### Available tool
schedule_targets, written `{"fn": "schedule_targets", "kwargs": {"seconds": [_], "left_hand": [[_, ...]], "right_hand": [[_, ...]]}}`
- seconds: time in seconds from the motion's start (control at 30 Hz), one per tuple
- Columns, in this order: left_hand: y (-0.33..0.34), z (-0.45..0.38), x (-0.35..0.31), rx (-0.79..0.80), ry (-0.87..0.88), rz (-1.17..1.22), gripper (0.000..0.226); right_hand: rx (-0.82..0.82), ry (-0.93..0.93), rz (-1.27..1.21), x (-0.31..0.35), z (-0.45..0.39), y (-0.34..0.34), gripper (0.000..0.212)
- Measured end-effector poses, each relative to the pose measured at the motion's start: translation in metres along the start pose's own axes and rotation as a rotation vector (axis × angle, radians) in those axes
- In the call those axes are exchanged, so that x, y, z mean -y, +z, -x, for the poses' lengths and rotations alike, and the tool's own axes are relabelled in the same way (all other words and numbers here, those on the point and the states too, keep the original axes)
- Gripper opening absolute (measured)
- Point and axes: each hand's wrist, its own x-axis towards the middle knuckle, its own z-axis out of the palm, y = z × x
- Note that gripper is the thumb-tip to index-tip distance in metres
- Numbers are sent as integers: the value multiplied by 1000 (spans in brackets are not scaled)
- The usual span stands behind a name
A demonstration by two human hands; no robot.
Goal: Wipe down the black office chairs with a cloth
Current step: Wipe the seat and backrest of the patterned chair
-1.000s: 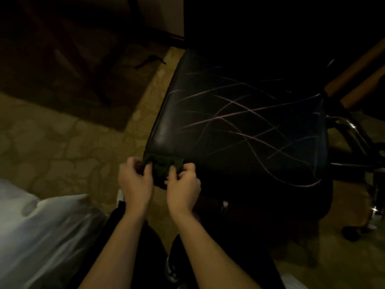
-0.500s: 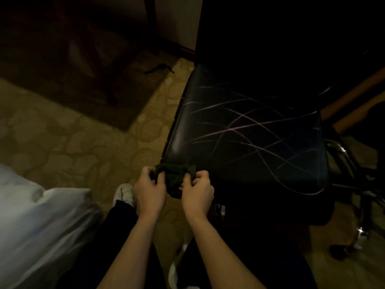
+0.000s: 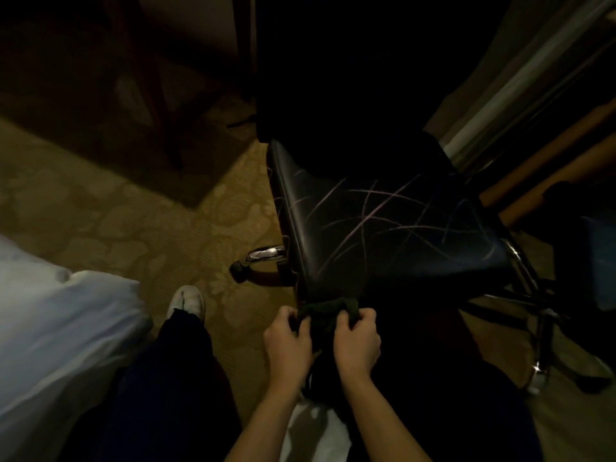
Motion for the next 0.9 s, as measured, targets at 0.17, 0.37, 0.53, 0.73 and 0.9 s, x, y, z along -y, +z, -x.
{"fn": "schedule_targets", "kwargs": {"seconds": [0.17, 0.37, 0.53, 0.73, 0.9], "left_hand": [[20, 14, 5, 99, 27, -26, 7], [47, 26, 8, 213, 100, -142, 5], [55, 24, -4, 315, 127, -95, 9], [51, 7, -18, 269, 131, -86, 5], [15, -33, -22, 236, 116, 13, 6]], "right_hand": [[-64, 32, -154, -31, 7, -13, 12], [-222, 122, -235, -55, 6, -24, 12], [-298, 183, -318, -57, -3, -33, 14], [-260, 184, -293, -46, -12, -39, 11], [-130, 205, -462, -15, 14, -3, 13]]}}
